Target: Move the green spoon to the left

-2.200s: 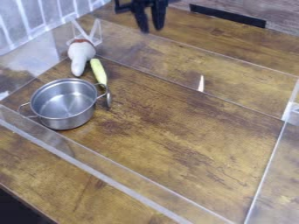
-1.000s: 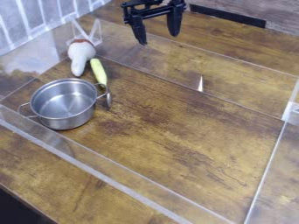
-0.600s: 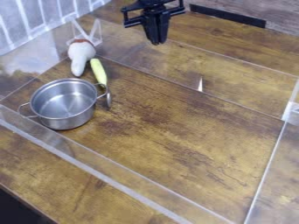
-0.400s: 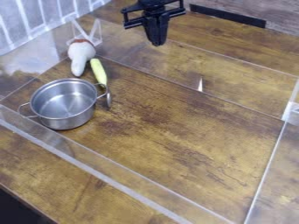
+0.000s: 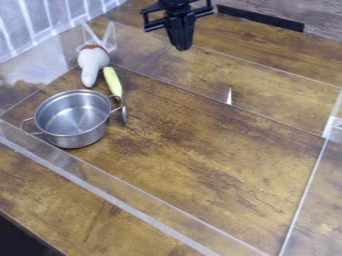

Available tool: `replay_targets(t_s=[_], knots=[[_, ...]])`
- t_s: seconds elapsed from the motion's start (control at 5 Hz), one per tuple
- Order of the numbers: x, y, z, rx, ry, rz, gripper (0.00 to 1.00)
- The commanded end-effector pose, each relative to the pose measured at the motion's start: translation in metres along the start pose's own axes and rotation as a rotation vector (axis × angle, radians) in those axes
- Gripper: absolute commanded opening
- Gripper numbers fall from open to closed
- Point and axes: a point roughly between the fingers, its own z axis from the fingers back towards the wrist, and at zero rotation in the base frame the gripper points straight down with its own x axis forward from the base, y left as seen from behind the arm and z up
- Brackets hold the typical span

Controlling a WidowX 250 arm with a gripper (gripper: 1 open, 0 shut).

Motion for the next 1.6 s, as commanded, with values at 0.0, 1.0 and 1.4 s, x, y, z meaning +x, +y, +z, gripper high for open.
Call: replay_targets(t_s=[0.0,1.0,1.4], knots=[[0.001,-0.009,0.045,-0.083,-0.062,-0.010,0.00],[0.012,0.001,0.065,-0.097,-0.082,0.144,1.00],[0.005,0.000,0.056,-0.075,-0.078,0.175,1.00]])
